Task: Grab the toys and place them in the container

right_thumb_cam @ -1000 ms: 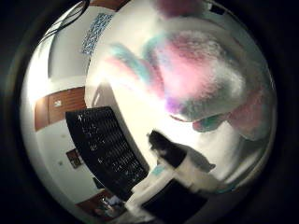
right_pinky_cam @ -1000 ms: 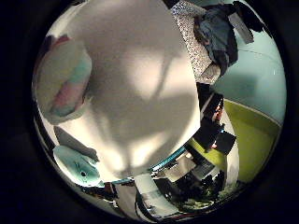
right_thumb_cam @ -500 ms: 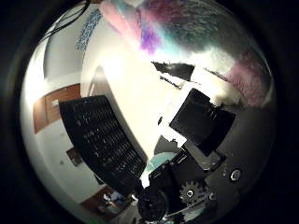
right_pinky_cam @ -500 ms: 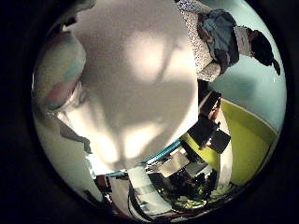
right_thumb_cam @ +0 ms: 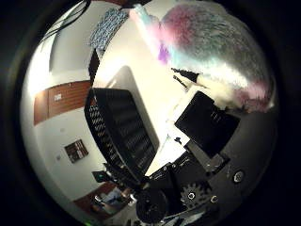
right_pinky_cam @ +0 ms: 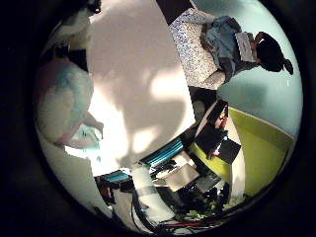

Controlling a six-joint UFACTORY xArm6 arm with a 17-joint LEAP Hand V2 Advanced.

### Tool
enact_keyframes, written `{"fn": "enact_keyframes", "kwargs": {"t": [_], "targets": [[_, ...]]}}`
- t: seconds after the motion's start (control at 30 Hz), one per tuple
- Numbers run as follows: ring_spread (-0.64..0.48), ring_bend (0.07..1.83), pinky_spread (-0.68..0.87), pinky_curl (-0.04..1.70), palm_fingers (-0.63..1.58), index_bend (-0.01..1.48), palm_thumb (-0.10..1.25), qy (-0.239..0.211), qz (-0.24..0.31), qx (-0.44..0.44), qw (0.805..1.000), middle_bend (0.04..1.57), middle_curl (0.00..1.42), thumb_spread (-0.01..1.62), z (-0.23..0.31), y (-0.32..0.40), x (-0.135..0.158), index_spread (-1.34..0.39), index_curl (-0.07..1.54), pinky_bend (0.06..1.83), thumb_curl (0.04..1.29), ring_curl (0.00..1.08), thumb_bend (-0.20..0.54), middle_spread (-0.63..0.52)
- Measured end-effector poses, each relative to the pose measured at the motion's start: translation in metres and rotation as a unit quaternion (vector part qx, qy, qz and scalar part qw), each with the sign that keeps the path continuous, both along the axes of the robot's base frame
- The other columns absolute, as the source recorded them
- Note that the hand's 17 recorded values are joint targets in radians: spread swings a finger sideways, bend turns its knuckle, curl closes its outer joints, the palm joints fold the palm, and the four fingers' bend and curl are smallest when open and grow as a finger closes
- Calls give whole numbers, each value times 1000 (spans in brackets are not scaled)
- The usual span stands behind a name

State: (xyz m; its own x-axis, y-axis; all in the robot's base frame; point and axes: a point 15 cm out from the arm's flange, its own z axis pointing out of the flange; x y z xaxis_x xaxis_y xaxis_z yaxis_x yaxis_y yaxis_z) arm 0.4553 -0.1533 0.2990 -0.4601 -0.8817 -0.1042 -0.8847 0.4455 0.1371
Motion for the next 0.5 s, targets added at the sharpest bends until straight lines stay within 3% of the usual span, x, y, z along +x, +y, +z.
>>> {"fn": "enact_keyframes", "kwargs": {"t": [0.17,0.5], "targets": [[-259,1393,-187,1022,967,1140,1060,-22,30,-7,999,1307,964,882,78,29,-7,-273,942,1315,706,840,-14,-195],[-260,1373,-184,1144,968,1143,1050,-95,159,-27,982,1309,968,861,178,166,-28,-266,951,1252,772,880,-15,-189]]}}
